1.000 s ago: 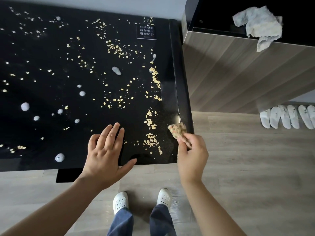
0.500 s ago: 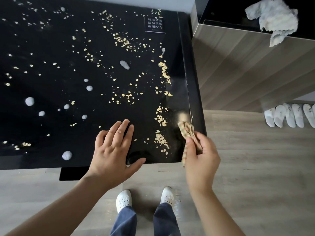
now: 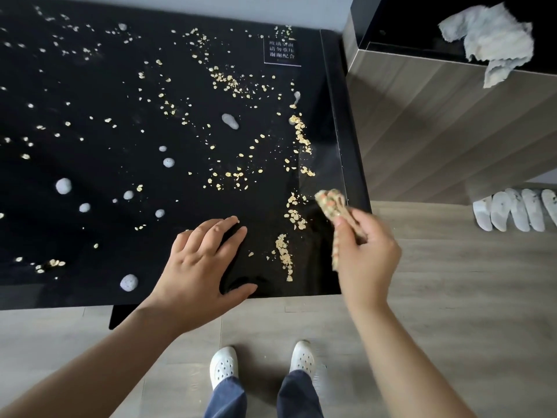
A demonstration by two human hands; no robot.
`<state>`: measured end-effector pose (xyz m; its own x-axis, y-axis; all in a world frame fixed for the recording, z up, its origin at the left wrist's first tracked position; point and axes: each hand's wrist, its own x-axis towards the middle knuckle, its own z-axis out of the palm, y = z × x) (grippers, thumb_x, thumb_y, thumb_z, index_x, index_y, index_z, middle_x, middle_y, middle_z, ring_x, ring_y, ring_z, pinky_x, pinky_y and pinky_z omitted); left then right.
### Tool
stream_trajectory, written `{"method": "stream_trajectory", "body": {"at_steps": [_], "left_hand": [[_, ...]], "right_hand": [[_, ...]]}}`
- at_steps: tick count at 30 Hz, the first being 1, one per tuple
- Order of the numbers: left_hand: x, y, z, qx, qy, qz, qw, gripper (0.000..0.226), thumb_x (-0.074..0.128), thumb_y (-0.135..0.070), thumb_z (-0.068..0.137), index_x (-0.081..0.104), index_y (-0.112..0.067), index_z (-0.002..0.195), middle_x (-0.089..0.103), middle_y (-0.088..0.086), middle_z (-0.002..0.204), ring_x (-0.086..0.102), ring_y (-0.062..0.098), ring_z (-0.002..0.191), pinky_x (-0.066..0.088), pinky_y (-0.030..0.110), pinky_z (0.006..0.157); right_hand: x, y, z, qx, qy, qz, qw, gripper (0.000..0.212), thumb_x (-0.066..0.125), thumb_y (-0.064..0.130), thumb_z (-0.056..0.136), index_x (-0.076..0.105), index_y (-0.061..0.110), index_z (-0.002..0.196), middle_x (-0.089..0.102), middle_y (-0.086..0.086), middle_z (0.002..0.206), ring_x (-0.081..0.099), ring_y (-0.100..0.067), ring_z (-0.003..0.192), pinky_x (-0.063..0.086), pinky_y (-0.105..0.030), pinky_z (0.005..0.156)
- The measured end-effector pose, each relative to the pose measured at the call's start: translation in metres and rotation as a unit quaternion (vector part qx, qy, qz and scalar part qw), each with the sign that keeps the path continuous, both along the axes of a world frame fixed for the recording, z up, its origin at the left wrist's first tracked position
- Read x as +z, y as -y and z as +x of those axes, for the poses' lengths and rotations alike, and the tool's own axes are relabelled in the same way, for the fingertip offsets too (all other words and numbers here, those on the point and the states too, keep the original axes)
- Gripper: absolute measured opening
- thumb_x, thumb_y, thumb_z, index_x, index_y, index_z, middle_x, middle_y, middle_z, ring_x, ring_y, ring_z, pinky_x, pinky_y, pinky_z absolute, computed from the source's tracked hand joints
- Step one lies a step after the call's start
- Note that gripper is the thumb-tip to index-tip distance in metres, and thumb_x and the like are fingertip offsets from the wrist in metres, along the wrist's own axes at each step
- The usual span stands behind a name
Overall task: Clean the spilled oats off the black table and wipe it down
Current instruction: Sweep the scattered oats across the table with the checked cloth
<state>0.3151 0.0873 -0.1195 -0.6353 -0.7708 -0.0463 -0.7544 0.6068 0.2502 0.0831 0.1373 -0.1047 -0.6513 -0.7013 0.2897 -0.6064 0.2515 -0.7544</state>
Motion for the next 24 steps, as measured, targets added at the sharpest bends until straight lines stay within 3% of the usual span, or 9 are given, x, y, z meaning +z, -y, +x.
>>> {"method": "stream_trajectory", "body": {"at_steps": [4, 9, 13, 16, 21, 24], "left_hand": [[-0.002, -0.003, -0.001, 0.012, -0.003, 0.003, 1.0, 0.082, 0.05, -0.069, 0.074, 0.05, -0.016, 0.136, 0.041, 0.001, 0.144, 0.038, 0.024, 0.131, 0.035, 0.047, 0.1], [-0.002, -0.003, -0.002, 0.011, 0.004, 0.004, 1.0, 0.082, 0.05, -0.069, 0.074, 0.049, -0.016, 0.137, 0.04, 0.001, 0.145, 0.037, 0.024, 0.133, 0.033, 0.045, 0.101], [0.0, -0.003, -0.003, 0.012, 0.004, 0.006, 1.0, 0.082, 0.049, -0.07, 0.074, 0.049, -0.016, 0.137, 0.04, 0.001, 0.145, 0.037, 0.023, 0.132, 0.032, 0.043, 0.101], [0.0, -0.004, -0.003, 0.013, -0.003, 0.006, 1.0, 0.082, 0.049, -0.07, 0.074, 0.05, -0.016, 0.136, 0.04, 0.001, 0.145, 0.037, 0.023, 0.132, 0.033, 0.044, 0.101], [0.0, -0.005, -0.004, 0.016, -0.007, 0.004, 1.0, 0.081, 0.048, -0.069, 0.075, 0.05, -0.016, 0.136, 0.041, 0.001, 0.144, 0.037, 0.023, 0.133, 0.032, 0.045, 0.102], [0.001, -0.005, -0.004, 0.018, -0.008, 0.004, 1.0, 0.081, 0.048, -0.069, 0.075, 0.051, -0.016, 0.136, 0.041, 0.002, 0.144, 0.037, 0.023, 0.132, 0.033, 0.045, 0.101]], "right_hand": [[-0.016, 0.017, -0.017, -0.006, -0.024, 0.043, 0.999, 0.017, 0.069, 0.009, 0.084, 0.072, 0.007, 0.101, 0.069, -0.003, 0.09, 0.064, -0.021, 0.081, 0.047, -0.026, 0.071], [-0.028, 0.011, 0.027, 0.021, -0.029, 0.025, 0.999, 0.017, 0.073, 0.006, 0.081, 0.072, 0.006, 0.097, 0.066, -0.003, 0.089, 0.062, -0.022, 0.078, 0.052, -0.032, 0.067], [-0.018, 0.004, 0.048, 0.082, 0.076, 0.029, 0.993, 0.018, 0.072, 0.011, 0.082, 0.074, 0.011, 0.1, 0.067, 0.005, 0.088, 0.064, -0.009, 0.073, 0.053, -0.022, 0.064], [-0.001, 0.0, 0.025, 0.061, 0.049, -0.001, 0.997, 0.016, 0.071, 0.011, 0.083, 0.074, 0.012, 0.098, 0.066, 0.005, 0.086, 0.061, -0.002, 0.074, 0.046, -0.013, 0.067], [-0.002, 0.01, -0.039, -0.02, -0.001, 0.028, 0.999, 0.018, 0.067, 0.014, 0.086, 0.071, 0.009, 0.103, 0.067, 0.0, 0.089, 0.063, -0.021, 0.081, 0.05, -0.028, 0.074], [-0.016, 0.012, -0.04, -0.026, -0.029, 0.038, 0.998, 0.018, 0.069, 0.007, 0.084, 0.071, 0.003, 0.101, 0.067, -0.003, 0.091, 0.063, -0.02, 0.082, 0.037, -0.002, 0.074]]}}
